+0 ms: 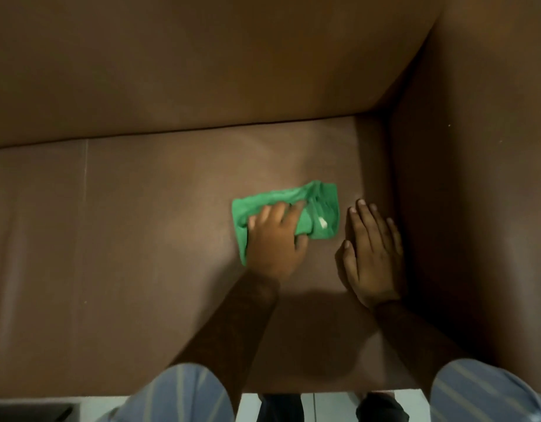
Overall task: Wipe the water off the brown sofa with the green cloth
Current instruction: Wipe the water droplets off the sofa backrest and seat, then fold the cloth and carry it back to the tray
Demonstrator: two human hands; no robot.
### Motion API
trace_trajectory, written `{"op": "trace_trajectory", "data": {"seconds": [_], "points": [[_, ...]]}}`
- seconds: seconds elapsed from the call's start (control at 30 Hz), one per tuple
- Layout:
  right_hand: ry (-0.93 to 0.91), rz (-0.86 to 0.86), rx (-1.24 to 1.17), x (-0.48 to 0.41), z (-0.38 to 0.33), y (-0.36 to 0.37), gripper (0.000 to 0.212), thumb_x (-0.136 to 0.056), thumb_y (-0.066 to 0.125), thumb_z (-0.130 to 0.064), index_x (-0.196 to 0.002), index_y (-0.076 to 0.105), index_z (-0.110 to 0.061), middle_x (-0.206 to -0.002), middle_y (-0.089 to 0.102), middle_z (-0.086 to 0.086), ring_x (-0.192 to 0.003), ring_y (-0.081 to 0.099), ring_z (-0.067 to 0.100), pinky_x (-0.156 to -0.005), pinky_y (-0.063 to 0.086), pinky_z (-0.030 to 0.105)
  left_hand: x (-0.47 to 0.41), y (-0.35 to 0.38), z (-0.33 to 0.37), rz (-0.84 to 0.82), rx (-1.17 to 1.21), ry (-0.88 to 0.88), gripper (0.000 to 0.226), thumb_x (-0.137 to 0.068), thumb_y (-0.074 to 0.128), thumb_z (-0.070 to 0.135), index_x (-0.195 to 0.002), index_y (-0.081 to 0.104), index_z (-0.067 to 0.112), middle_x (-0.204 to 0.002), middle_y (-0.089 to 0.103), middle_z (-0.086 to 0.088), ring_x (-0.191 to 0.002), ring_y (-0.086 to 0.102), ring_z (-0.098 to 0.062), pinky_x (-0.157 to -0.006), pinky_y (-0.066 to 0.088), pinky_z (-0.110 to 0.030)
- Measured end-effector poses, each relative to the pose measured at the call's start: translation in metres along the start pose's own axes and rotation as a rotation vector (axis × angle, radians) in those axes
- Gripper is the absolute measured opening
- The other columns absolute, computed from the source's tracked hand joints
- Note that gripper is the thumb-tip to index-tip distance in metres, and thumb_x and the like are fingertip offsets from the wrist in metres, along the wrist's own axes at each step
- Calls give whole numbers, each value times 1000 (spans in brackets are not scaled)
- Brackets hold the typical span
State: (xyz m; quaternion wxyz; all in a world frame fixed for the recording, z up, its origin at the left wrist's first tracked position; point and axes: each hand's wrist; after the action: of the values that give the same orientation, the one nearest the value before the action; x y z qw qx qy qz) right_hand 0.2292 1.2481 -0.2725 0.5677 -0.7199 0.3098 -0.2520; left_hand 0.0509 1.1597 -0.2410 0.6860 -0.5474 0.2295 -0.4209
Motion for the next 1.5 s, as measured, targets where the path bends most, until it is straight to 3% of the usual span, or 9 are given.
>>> {"op": "trace_trajectory", "data": {"seconds": [0.2, 0.4, 0.57, 0.67, 0.77, 0.87, 1.03, 1.17, 1.5], "points": [[163, -13, -246, -15, -22, -23, 53, -99, 45, -28, -145, 59, -9, -157, 55, 10, -148, 47, 30, -122, 34, 48, 2, -33, -18, -226, 48, 135, 92, -78, 70, 39, -155, 20, 24, -135, 56, -1, -123, 52, -24, -100, 46, -43], [304, -202, -480, -49, -34, -49, 66, -92, 38, -69, -105, 76, -16, -105, 71, 5, -105, 62, 29, -92, 50, 40, -34, -73, -42, -728, 152, 131, 119, -69, 85, 15, -155, 4, 33, -149, 47, -7, -131, 51, -24, -103, 46, -33], [440, -424, -679, -63, -53, -59, 73, -62, 64, -94, -86, 74, -26, -84, 74, -9, -79, 70, 7, -71, 59, 36, -45, -78, -50, -375, 134, 127, 110, -66, 88, 26, -153, 20, 31, -147, 45, -1, -135, 41, -23, -109, 39, -39], [447, -529, -582, -67, -58, -63, 69, -55, 93, -64, -108, 62, -32, -95, 65, -22, -81, 61, -5, -64, 47, 17, -25, -73, -60, -232, 5, -145, 109, -63, 81, 59, -150, 26, 23, -151, 37, -4, -138, 33, -27, -109, 39, -48], [539, -561, -652, -71, -70, -58, 88, -61, 100, -29, -133, 51, -15, -114, 63, -6, -99, 64, 15, -79, 55, 30, -8, -66, -70, -219, 3, -247, 94, -62, 73, 72, -137, 43, 23, -133, 56, -5, -122, 51, -28, -96, 50, -44], [612, -626, -880, -73, -79, -51, 68, -70, 93, -6, -131, 63, -6, -121, 74, 6, -105, 73, 24, -93, 62, 40, -2, -68, -79, -349, 393, -435, 71, -61, 86, 48, -122, 62, 22, -112, 72, -1, -102, 68, -23, -88, 57, -37], [615, -837, -1201, -86, -108, -55, 36, -84, 79, 0, -117, 74, -13, -110, 81, 4, -88, 80, 10, -67, 61, 18, 19, -96, -108, -328, 1136, -658, 43, -69, 81, -3, -108, 67, 9, -108, 75, -16, -91, 74, -29, -77, 61, -38], [517, -863, -1291, -96, -157, -75, 48, -86, 74, -2, -132, 70, -14, -127, 78, 6, -120, 73, 25, -105, 58, 41, 51, -134, -145, -195, 1451, -755, 50, -75, 74, -10, -120, 60, 6, -118, 72, -14, -102, 72, -29, -81, 61, -40], [296, -1107, -1339, -73, -344, -113, 39, -91, 79, -20, -129, 70, -22, -128, 78, 0, -117, 76, 17, -90, 65, 34, 194, -210, -264, 256, 1737, -787, 33, -81, 75, 4, -114, 72, 10, -108, 77, -9, -97, 75, -24, -74, 63, -32]]}}
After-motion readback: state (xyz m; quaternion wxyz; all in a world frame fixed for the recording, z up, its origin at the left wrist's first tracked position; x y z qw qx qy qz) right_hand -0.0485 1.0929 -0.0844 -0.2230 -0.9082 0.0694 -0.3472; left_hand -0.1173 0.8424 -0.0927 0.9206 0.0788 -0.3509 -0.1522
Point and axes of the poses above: each hand's wrist, its own x-axis away from the middle knuckle, its own y-axis out of the palm, z = x × y
